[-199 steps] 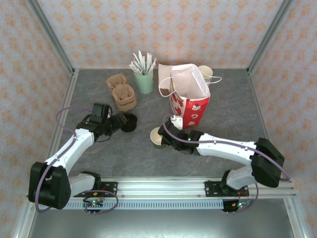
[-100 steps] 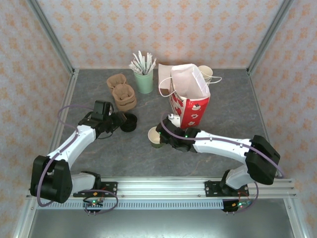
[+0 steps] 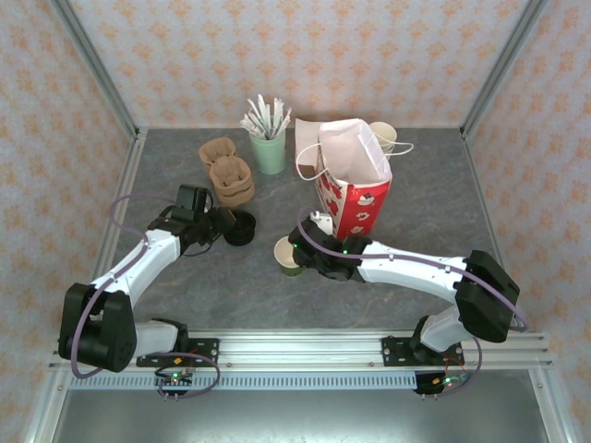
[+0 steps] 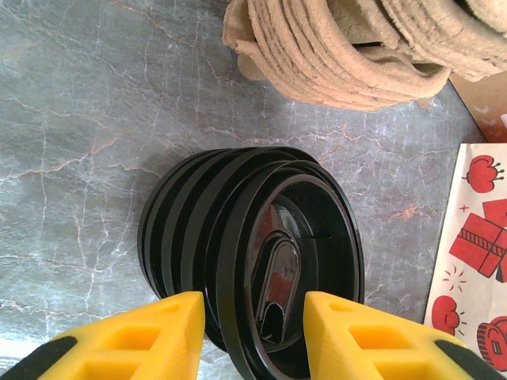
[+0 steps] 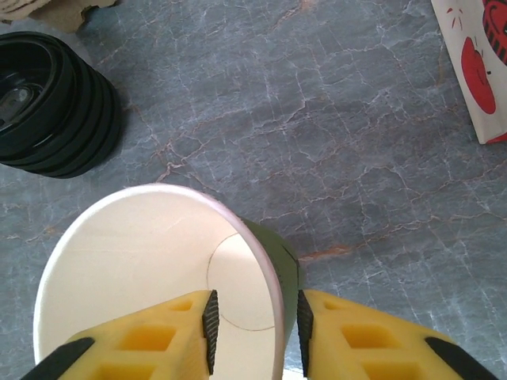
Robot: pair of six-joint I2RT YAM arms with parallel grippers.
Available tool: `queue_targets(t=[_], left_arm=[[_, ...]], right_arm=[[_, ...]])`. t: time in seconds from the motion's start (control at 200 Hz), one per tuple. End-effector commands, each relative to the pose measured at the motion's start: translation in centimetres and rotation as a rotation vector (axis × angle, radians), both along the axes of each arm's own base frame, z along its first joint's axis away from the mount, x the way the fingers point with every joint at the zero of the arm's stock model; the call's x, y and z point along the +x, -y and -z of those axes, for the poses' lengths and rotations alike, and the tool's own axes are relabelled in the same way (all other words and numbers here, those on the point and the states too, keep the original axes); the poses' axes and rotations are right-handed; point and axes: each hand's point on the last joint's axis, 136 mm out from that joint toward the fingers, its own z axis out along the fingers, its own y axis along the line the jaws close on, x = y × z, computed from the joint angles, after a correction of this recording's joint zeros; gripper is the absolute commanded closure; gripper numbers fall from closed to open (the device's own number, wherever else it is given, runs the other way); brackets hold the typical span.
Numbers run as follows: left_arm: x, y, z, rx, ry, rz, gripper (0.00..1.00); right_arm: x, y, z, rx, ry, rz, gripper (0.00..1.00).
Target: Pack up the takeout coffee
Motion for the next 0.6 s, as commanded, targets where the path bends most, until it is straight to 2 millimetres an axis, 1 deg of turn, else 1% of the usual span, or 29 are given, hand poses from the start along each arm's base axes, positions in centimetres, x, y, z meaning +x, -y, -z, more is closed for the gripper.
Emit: queue_targets(t=[0.0,0.175,0.275,0.485,0.596], left_arm=[[0.8,0.2,-0.6,0.000,0.024,-0.008,0.62],[0.9,0.2,-0.3,0.005,0.013,-0.014,0.62],[1.0,0.2,0.0,0.003,0.001,-0.014,0.64],[1.1,0.2,0.2,0.006,-0.002,-0.017,0.66],[1.2,0.3,0.2,0.004,-0.004,-0.017,0.68]], right_arm=[[0.4,0.2,-0.9,-0.004,0.004,0.016,0.64],[0.4,0.2,-2.0,0.013,0.015,0.011,0.59],[0.4,0.4,-2.8,0.021,0.027,0.010,0.57],[0.3,1.0,-4.4,0.037,0.058,0.020,0.56],[0.3,1.3,-4.7,0.036,0.065,0.024,0.56]])
